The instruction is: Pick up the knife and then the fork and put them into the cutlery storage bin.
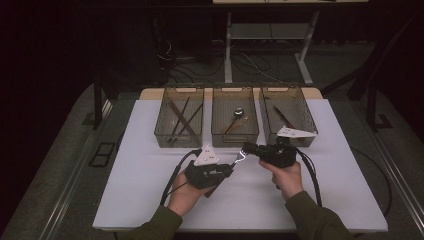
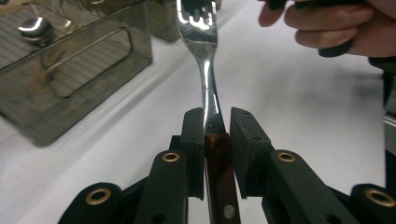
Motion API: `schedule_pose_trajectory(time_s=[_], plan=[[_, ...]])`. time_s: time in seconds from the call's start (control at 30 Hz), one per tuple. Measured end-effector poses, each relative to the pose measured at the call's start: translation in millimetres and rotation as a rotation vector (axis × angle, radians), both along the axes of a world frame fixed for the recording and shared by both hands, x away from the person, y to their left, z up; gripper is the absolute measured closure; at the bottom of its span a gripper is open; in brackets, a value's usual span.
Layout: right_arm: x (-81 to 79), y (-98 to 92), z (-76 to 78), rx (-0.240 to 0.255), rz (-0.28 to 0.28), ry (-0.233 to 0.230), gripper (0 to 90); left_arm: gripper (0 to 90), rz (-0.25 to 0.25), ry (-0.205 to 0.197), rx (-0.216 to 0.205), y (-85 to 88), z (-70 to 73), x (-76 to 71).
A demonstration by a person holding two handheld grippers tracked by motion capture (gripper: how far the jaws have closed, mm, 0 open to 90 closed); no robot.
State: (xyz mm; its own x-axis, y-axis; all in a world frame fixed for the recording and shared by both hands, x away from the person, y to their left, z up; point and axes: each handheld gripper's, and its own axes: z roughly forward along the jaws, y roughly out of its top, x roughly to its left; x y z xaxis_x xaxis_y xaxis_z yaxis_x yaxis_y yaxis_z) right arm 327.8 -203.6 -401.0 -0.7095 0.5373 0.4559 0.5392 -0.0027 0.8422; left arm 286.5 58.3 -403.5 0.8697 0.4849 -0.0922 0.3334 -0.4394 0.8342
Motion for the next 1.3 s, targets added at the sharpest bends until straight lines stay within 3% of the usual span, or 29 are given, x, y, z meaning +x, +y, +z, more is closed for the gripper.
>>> schedule_pose_trajectory(time_s=[0.1,0.3,0.4,0.7,0.97,1.13,1.3], plan=[[-0.5,-0.2,3.3,0.006,0.001,-0.013,86.6,72.8,-0.014,-0.016,-0.028,3.0,0.4,-0.1],[-2.3,-9.8,16.8,-0.035,-0.028,-0.054,86.6,53.2,-0.015,-0.016,-0.042,20.0,-2.0,2.5],[-0.9,-21.2,23.7,-0.052,-0.062,-0.067,86.6,46.6,-0.010,-0.031,-0.043,36.2,-4.8,2.5],[4.5,-71.3,53.3,-0.123,-0.187,-0.130,86.5,27.8,0.010,0.003,-0.061,83.6,-22.9,-3.1],[17.2,-113.0,72.3,-0.166,-0.303,-0.152,86.5,12.7,0.033,-0.008,-0.046,99.1,-32.1,-9.6],[25.3,-135.0,93.6,-0.216,-0.372,-0.175,86.5,2.9,0.065,0.003,-0.043,106.0,-32.9,-12.3],[38.0,-151.9,114.4,-0.274,-0.447,-0.197,86.5,0.0,0.069,0.010,-0.054,106.8,-31.9,-12.0]])
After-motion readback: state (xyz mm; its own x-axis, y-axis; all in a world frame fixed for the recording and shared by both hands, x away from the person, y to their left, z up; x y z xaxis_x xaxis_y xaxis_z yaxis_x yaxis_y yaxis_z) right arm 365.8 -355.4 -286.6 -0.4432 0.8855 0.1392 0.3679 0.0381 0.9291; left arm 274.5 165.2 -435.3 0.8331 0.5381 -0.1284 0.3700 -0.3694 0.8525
